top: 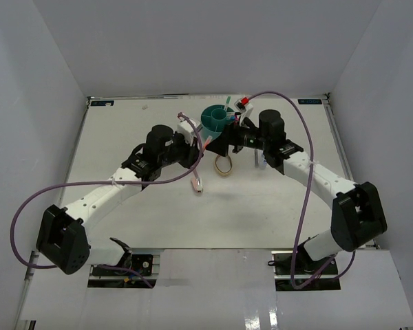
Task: Sort the stationery into containers
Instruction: Place the pen in the storage box.
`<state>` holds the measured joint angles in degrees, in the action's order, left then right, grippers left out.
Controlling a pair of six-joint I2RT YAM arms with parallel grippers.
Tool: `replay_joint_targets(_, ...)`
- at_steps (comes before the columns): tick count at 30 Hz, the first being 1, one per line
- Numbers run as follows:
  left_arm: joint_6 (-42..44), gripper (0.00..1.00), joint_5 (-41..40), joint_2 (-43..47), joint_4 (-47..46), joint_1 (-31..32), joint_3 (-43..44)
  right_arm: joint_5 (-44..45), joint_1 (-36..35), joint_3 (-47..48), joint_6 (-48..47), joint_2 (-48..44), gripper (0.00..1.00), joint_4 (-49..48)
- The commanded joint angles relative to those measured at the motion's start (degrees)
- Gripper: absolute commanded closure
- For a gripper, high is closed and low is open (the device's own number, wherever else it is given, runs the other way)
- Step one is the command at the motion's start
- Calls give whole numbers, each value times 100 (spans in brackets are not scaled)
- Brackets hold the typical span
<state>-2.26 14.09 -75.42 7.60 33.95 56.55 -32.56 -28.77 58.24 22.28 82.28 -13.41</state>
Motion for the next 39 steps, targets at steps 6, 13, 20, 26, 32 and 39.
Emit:
replay_joint_targets(6,630,86,446,378,-390,85,-241,-444,-286,934,400,754,21,-39)
replay_joint_targets(13,666,85,341,519,-601,85,-461,-427,-330,1023,417,956,48,-30)
replay_joint_targets(20,490,86,-81,537,-716,76,-567,-436,-331,944,391,957,74,14)
replay_joint_targets(26,270,65,-212,335,-689,59,-453,-243,-331,1014,268,1000,89,75)
replay_joint_targets(32,-265,15,-976,142,-523,-99,-373,598,-331,1795,-337,1272,92,759)
replay_joint_targets(39,-1021,3,-1180,-25,-180,-915,-145,2215,-304,2955,-1059,1764,92,1139)
